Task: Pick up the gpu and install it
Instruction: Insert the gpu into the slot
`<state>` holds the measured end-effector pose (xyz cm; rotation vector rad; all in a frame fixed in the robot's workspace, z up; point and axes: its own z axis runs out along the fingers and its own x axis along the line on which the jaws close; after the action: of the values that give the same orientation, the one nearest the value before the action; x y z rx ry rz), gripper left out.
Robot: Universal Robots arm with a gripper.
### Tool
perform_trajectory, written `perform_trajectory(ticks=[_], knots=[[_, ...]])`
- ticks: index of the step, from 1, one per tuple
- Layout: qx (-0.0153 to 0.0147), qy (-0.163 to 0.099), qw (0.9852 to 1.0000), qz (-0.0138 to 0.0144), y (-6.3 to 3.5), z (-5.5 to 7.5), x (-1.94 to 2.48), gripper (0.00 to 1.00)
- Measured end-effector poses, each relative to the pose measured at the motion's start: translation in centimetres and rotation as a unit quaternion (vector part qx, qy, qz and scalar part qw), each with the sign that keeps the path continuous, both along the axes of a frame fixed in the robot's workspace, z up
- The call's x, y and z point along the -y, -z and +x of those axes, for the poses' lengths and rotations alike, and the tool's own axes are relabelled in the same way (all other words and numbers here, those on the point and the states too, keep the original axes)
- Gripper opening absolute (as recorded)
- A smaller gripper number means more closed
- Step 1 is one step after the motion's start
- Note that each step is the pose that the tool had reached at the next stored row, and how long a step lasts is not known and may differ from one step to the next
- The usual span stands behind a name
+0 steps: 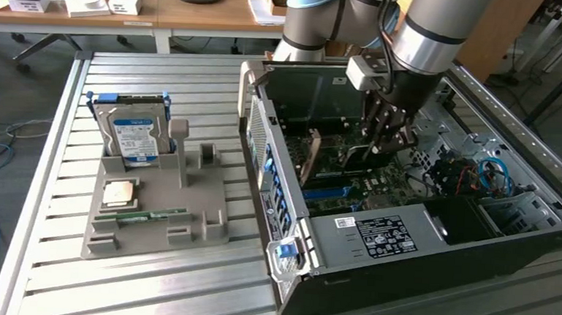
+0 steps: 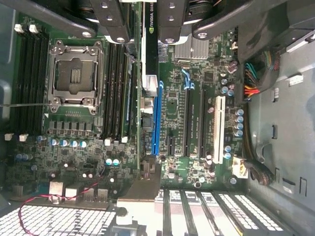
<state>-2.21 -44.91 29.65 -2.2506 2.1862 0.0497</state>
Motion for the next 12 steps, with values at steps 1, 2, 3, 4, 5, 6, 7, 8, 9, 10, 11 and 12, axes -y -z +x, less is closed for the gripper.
perform_trajectory(ticks=[1, 2, 3, 4, 5, 6, 7, 8, 9, 10, 11, 12], knots=[[0.0000, 0.000, 1.0000, 0.0000, 0.01, -0.11, 0.00, 0.26], [0.0000, 0.000, 1.0000, 0.0000, 0.01, -0.18, 0.00, 0.26], [0.0000, 0.000, 1.0000, 0.0000, 0.01, -0.18, 0.00, 0.26], [-0.0001, 0.000, 1.0000, 0.0000, 0.01, -0.18, 0.00, 0.26], [0.0000, 0.000, 1.0000, 0.0000, 0.01, -0.18, 0.00, 0.26], [0.0000, 0.000, 1.0000, 0.0001, 0.04, -0.18, 0.02, 0.26], [0.0000, 0.000, 1.0000, 0.0002, 0.08, -0.18, 0.07, 0.26], [0.0000, 0.000, 1.0000, 0.0001, 0.08, -0.18, 0.17, 0.26], [0.0000, 0.000, 1.0000, 0.0001, 0.09, -0.18, 0.28, 0.26], [0.0000, 0.000, 1.0000, 0.0001, 0.09, -0.19, 0.33, 0.26], [0.0000, 0.000, 1.0000, 0.0001, 0.09, -0.19, 0.33, 0.26], [0.0000, 0.000, 1.0000, 0.0001, 0.09, -0.19, 0.33, 0.26]])
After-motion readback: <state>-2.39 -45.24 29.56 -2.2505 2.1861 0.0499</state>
